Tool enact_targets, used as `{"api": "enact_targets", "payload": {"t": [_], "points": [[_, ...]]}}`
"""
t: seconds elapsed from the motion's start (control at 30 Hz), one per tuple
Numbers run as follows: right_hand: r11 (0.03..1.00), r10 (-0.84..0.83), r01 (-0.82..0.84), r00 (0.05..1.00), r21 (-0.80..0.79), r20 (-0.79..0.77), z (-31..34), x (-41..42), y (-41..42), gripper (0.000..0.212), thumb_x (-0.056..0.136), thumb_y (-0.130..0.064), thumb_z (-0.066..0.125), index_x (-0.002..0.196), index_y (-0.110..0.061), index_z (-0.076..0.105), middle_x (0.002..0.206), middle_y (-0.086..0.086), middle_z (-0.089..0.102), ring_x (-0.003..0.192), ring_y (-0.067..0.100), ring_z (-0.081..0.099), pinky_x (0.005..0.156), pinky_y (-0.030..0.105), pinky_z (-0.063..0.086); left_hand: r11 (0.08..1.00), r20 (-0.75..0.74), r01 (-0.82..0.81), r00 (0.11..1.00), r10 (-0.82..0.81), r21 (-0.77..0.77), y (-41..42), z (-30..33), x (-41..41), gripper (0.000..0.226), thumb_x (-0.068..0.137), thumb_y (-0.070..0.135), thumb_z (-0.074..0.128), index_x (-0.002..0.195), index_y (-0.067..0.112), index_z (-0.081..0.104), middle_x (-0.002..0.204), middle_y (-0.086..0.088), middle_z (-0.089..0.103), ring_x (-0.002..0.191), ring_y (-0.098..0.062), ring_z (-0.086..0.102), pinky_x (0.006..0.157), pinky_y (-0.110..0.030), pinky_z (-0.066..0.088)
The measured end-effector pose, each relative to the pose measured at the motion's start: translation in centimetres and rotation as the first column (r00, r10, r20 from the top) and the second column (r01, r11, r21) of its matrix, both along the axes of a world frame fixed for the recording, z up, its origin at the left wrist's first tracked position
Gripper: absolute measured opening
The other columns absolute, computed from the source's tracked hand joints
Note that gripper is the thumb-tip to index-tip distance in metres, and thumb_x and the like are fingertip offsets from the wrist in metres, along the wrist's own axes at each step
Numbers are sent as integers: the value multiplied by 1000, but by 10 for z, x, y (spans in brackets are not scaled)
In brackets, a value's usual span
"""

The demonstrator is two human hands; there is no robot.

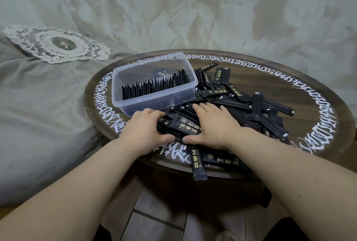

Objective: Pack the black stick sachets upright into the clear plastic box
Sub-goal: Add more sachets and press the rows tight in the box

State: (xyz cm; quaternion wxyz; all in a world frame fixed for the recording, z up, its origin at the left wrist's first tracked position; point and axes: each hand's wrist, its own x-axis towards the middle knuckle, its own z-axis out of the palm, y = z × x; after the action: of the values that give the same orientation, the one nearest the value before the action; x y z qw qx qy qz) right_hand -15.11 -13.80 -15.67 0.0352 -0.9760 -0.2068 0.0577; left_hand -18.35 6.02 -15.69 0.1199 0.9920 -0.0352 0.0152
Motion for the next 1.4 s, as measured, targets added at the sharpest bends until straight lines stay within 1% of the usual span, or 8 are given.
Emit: {"api": "enact_targets", "payload": {"t": [0.2, 0.37, 0.63, 0.83, 1.0, 1.1, 1.2, 1.4], "points": [[1000, 18, -20, 996, 20, 91, 1, 2, 9, 73, 75, -61, 59, 130, -18, 42, 125, 3, 54, 118, 27, 48, 96, 42, 42, 998, 1, 37, 999, -37, -53, -3, -3, 0, 75, 73, 51, 75, 138, 24, 48, 133, 3, 49, 121, -18, 48, 102, -31, 39], [999, 54, -54, 981, -8, 188, 4, 6, 8, 41, 78, -43, 61, 110, -19, 50, 104, 2, 63, 99, 27, 54, 80, 36, 44, 991, 42, 102, 994, -99, -88, -17, -5, 3, 55, 83, 32, 70, 134, 21, 53, 131, 2, 55, 119, -17, 52, 101, -28, 39], [982, -1, -28, 988, 187, 155, 16, 10, -6, 46, 81, -24, 62, 126, -22, 51, 110, 3, 67, 104, 28, 58, 84, 36, 49, 964, 124, 82, 991, -52, -251, -9, 3, 3, 43, 86, 22, 69, 128, 26, 59, 124, 8, 60, 114, -8, 55, 96, -16, 37], [838, -93, 55, 995, 543, 44, 36, 5, -15, 37, 77, -14, 65, 113, -22, 62, 95, -3, 68, 89, 18, 61, 80, 27, 47, 936, 152, 69, 988, -17, -345, -13, 13, 0, 22, 83, 32, 72, 104, 27, 66, 99, 11, 66, 92, -4, 59, 84, -16, 42], [775, -129, 119, 991, 620, -29, 40, 2, -28, 25, 75, -10, 65, 92, -27, 61, 71, -12, 62, 72, 15, 58, 68, 24, 42, 961, -32, 77, 996, -89, -266, -32, 24, -11, 46, 68, 67, 69, 70, 21, 61, 68, 7, 62, 67, -7, 58, 66, -29, 49], [791, -140, 149, 988, 593, -63, 37, 1, -31, 19, 75, -11, 65, 88, -24, 60, 70, -8, 63, 71, 17, 58, 66, 25, 42, 990, -170, 125, 976, -134, -64, -51, 26, -15, 58, 63, 78, 62, 68, 20, 60, 62, 5, 61, 64, -11, 59, 64, -32, 51], [815, -148, 178, 984, 551, -98, 32, 0, -32, 18, 74, -13, 65, 92, -17, 65, 80, 1, 68, 79, 20, 62, 72, 28, 48, 984, -258, 168, 955, -149, 53, -61, 23, -14, 56, 67, 73, 65, 74, 17, 65, 63, 6, 62, 66, -12, 59, 63, -29, 50], [805, -133, 192, 980, 562, -145, 30, 0, -33, 15, 74, -14, 65, 89, -16, 64, 79, 0, 67, 78, 21, 63, 74, 31, 50, 988, -312, 80, 942, -119, -136, -59, 17, -7, 23, 77, 39, 73, 68, 22, 60, 63, 4, 65, 57, -13, 61, 59, -24, 51]]}}
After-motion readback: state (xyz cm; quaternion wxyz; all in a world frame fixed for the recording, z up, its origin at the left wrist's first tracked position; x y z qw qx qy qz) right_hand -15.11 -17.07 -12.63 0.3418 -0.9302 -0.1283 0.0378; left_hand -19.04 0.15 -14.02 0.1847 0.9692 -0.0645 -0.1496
